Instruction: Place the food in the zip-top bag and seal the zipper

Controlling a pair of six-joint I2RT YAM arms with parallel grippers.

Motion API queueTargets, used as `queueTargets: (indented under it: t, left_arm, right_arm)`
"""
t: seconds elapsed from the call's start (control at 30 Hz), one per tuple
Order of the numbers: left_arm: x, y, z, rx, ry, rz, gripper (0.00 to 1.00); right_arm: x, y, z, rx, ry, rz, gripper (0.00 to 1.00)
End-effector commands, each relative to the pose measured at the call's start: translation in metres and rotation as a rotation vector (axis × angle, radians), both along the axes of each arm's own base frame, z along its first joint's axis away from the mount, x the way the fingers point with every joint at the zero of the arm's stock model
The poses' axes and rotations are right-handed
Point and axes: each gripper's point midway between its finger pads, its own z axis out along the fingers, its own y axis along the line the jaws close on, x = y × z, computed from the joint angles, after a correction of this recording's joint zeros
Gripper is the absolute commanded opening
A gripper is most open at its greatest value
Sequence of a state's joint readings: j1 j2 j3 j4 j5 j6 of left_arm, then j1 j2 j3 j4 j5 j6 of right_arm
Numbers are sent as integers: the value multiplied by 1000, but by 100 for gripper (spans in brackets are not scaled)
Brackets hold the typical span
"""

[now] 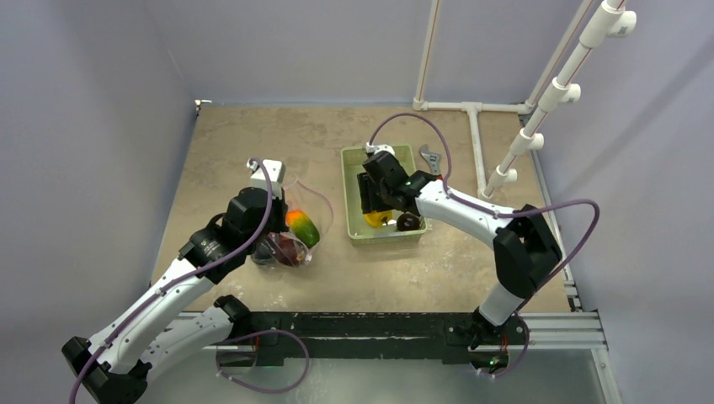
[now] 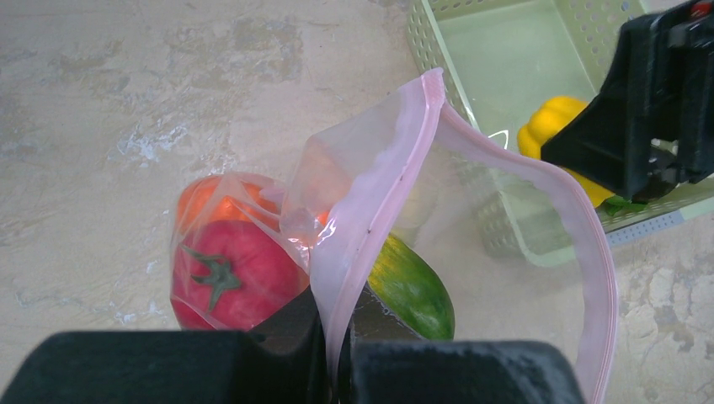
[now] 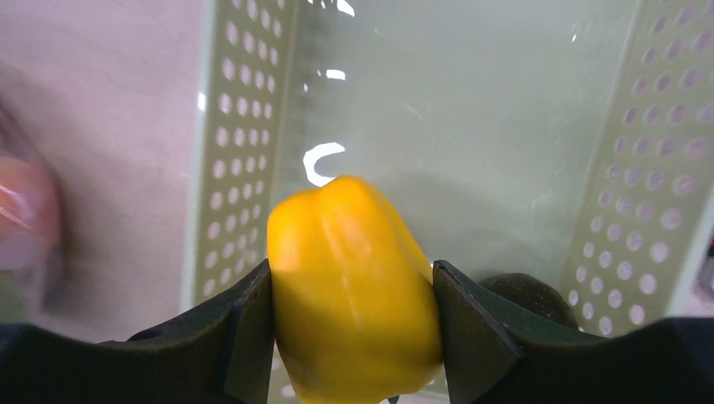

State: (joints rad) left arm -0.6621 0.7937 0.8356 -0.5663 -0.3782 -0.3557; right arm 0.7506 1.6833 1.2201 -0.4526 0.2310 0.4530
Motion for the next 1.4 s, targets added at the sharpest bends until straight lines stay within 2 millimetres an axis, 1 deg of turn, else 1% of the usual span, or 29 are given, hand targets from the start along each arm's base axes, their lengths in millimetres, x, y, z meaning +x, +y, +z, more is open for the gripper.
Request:
queueTargets:
  t: [0.0, 0.13, 0.23, 0.4, 0.53, 0.6, 0.7, 0.8, 0.93, 1.03, 1.1, 1.37]
  left_arm:
    - [3, 1, 5, -11, -26, 11, 0]
    - [3, 1, 5, -13, -26, 10, 0]
    - [2, 2, 6, -13, -28, 14, 0]
    - [2, 2, 6, -15, -28, 12, 0]
    - [2, 1, 6, -15, -26, 8, 0]
    - [2, 1, 5, -15, -26, 9, 0]
    - [2, 0, 6, -15, -26, 7, 0]
    - [3, 0, 5, -15, -24, 5, 0]
    - [3, -1, 5, -14, -23, 3, 0]
    - [3, 0, 5, -12, -23, 4, 0]
    - [3, 0, 5, -12, -23, 5, 0]
    - [3, 1, 7, -16, -29, 8, 0]
  right_arm:
    - [15, 3, 73, 107, -131, -56, 20]
    - [18, 8, 111, 181, -197, -51, 20]
    - [16, 16, 141, 247, -234, -19, 18]
    - [11, 23, 190, 348, -320, 50, 18]
    - [-4, 36, 224, 449, -371, 156, 19]
    - [-15, 44, 240, 500, -393, 217, 21]
    - [-29, 53, 257, 546, -418, 280, 22]
    - [-43, 67, 266, 573, -426, 340, 23]
    - [-69, 96, 266, 586, -412, 426, 23]
    - [-79, 113, 257, 577, -386, 464, 23]
    - [-81, 122, 249, 566, -369, 474, 23]
    - [-92, 147, 225, 547, -322, 519, 23]
